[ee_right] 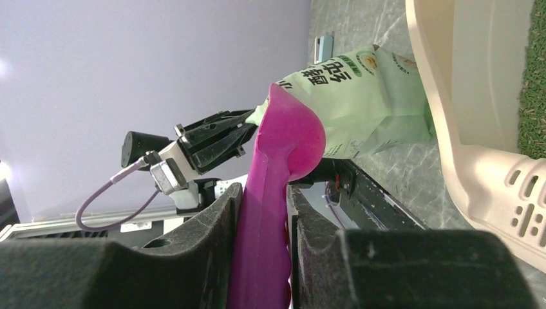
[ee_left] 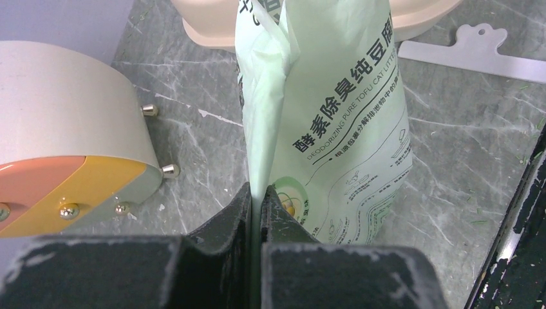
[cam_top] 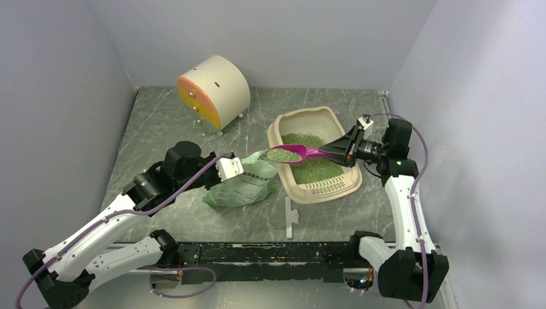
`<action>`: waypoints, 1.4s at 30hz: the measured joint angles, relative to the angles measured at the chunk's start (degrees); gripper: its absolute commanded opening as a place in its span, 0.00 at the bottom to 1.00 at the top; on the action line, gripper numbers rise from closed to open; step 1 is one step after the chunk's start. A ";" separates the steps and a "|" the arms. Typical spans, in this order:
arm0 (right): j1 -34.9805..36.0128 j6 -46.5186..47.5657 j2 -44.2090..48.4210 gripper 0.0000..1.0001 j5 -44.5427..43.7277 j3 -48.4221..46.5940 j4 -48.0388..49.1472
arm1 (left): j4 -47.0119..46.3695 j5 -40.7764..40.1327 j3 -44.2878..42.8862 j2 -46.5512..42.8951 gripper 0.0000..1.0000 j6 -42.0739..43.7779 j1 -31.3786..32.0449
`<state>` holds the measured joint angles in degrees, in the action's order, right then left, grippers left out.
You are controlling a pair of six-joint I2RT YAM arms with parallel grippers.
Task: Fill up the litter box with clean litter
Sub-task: 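Scoop the cat litter from the cat litter bag, then pour the cat litter into the litter box.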
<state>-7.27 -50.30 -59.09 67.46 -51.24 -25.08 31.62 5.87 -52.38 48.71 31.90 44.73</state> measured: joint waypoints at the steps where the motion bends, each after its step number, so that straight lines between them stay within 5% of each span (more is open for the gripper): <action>1: -0.37 -0.13 0.33 0.00 0.26 0.20 0.22 | 0.00 -0.07 0.00 0.00 0.05 -0.02 0.00; 15: -2.75 -6.29 3.39 0.00 2.97 4.81 6.21 | -1.16 -1.27 0.00 1.25 0.05 -1.22 0.00; 42: -14.60 -25.40 -0.55 0.00 4.74 11.72 35.28 | -2.16 -1.75 -0.46 3.08 0.05 -1.27 0.00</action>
<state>-21.87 -75.70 -59.64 72.20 -39.53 10.20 29.45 4.12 -52.84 51.79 30.63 44.73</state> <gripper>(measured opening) 0.301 0.079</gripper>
